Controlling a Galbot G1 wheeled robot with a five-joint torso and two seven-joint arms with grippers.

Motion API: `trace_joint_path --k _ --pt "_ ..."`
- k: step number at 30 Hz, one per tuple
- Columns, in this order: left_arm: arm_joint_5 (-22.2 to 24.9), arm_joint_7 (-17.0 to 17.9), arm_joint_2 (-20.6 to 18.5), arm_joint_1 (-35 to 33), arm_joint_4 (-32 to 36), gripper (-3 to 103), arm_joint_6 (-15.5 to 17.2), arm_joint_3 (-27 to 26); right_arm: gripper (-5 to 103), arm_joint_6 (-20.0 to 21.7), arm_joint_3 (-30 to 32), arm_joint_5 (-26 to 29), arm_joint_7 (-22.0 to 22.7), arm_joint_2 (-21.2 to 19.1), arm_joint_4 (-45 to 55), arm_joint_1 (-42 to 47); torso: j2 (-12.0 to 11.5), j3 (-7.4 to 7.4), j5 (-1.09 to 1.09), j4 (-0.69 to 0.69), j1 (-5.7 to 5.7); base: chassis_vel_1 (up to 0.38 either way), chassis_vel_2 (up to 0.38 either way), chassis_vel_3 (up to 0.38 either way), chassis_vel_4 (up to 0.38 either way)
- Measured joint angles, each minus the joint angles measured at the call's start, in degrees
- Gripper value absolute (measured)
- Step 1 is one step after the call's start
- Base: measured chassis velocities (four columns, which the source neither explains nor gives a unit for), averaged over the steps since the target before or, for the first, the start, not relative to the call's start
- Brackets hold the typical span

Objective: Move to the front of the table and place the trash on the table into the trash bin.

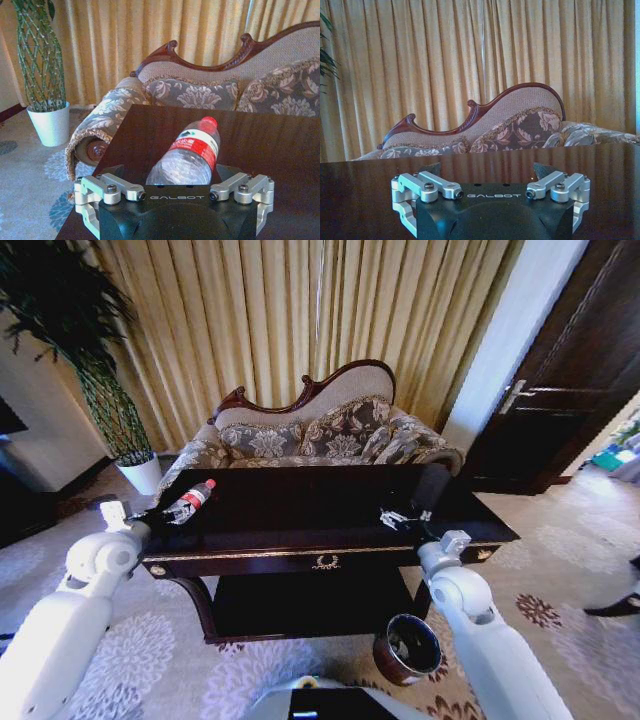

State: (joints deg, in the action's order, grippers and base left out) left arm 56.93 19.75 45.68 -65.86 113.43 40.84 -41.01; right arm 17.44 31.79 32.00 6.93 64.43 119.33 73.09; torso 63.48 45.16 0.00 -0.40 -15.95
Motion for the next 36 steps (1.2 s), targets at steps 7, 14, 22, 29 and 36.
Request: trace_joint_path --k 7,14,22,29,36 --pt "-2.0 -7.9 -2.3 -1.4 -1.8 100 0.0 -2.5 100 -0.1 0.3 0.0 0.0 -0.2 -0.3 0.2 0.0 0.00 -0.01 0.00 0.00 0.000 0.000 0.000 0.000" --pt "-3.4 -12.6 -4.5 -1.5 -3.1 100 0.0 -4.0 100 -0.1 0.4 0.4 -0.1 -0.3 -0.3 -0.3 0.0 0.00 0.00 0.00 0.00 0.000 0.000 0.000 0.000" --pt "-5.3 -17.7 -7.1 0.4 -7.6 100 0.0 -2.9 100 -0.1 0.4 0.2 -0.1 -0.1 -0.4 0.2 0.0 0.00 0.00 -0.01 0.00 0.000 0.000 0.000 0.000" --pt "-7.4 -20.0 -7.7 2.5 -11.2 100 0.0 -1.2 100 0.1 0.2 0.7 -0.1 -0.7 -0.5 -0.7 0.0 0.00 -0.01 0.00 0.00 0.000 0.000 0.000 0.000" --pt "-8.1 -20.1 -6.6 2.6 -10.8 100 0.0 -0.7 100 0.1 -0.3 0.5 -0.1 -0.6 -0.6 -0.6 0.0 0.00 0.00 -0.01 0.00 0.000 0.000 0.000 0.000"
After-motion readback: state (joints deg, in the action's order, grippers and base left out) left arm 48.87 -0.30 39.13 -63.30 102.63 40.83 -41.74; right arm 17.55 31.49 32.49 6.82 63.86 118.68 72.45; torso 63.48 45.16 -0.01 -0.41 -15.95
